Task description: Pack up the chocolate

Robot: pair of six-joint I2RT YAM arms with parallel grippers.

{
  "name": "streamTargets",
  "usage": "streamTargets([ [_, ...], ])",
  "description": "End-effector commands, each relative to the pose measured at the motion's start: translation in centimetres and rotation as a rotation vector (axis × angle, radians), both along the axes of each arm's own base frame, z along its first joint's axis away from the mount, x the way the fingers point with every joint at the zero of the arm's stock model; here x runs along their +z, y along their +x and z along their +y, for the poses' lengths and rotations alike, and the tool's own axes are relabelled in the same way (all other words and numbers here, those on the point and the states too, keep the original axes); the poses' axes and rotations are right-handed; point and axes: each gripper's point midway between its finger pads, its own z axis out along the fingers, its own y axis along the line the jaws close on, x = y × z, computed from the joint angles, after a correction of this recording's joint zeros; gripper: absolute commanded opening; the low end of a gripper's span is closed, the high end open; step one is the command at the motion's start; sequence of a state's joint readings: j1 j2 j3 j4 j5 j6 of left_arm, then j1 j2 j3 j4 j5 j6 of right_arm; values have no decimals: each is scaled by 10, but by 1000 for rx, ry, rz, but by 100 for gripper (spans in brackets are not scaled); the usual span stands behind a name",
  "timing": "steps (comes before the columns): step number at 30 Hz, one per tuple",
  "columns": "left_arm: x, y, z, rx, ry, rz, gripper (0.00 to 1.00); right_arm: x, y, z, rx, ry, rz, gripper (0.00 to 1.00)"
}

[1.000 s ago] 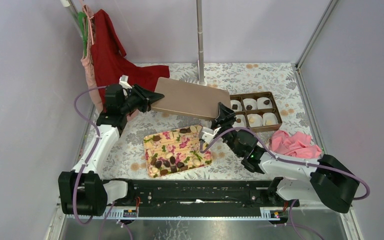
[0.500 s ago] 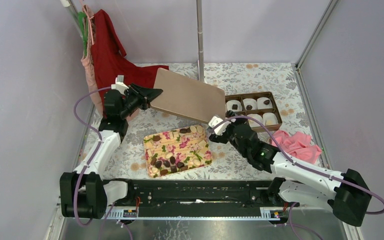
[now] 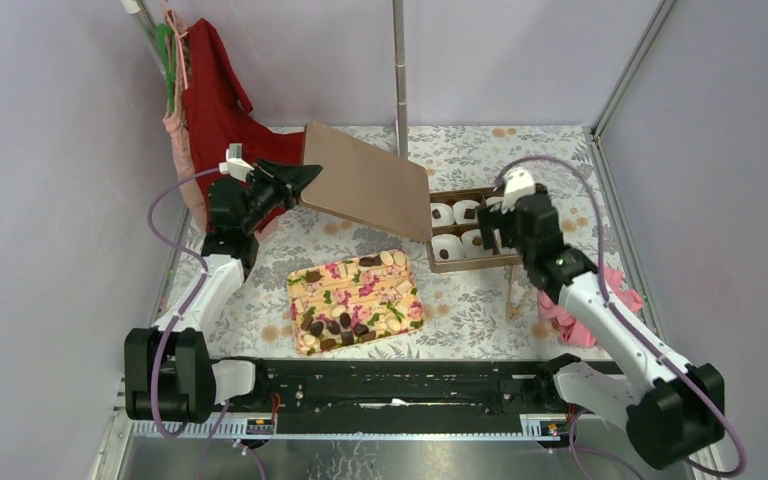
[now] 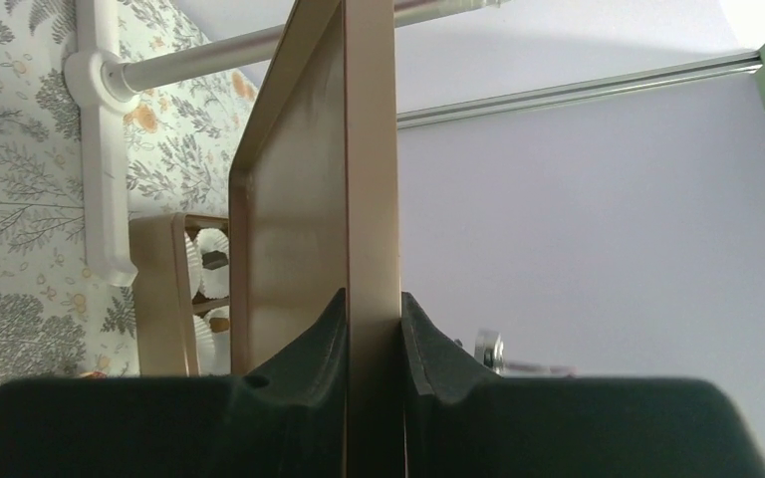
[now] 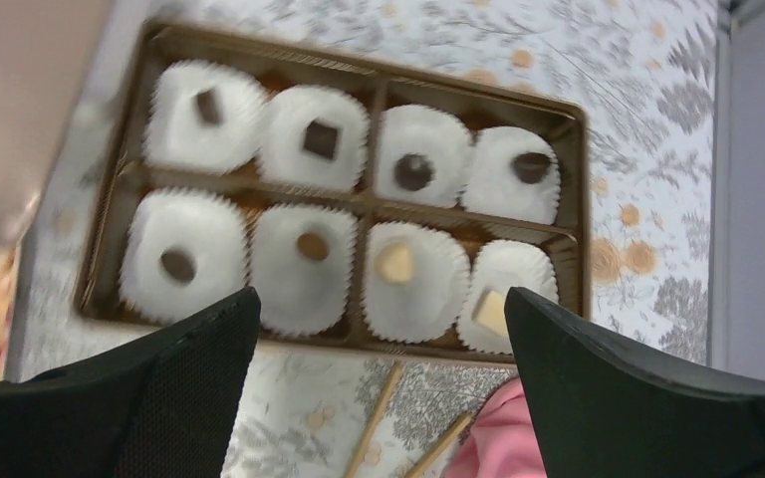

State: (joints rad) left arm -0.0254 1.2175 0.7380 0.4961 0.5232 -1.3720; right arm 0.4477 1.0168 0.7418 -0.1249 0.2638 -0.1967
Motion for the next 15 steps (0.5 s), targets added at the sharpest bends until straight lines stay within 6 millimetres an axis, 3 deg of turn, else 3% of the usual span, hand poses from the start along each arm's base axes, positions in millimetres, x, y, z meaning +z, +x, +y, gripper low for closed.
streamTargets([
  [1, 41, -1, 1, 1, -67, -159, 0, 16, 41, -32, -236, 260, 20, 100],
  [7, 39, 1, -7, -18, -67, -159, 0, 2, 83, -98, -528, 403, 61, 100],
  [11, 37, 1, -18, -42, -57, -159, 0, -16, 90, -143, -663, 463, 89, 100],
  [15, 33, 2, -27, -60, -55, -151, 0, -39, 87, -163, -715, 530, 131, 100],
])
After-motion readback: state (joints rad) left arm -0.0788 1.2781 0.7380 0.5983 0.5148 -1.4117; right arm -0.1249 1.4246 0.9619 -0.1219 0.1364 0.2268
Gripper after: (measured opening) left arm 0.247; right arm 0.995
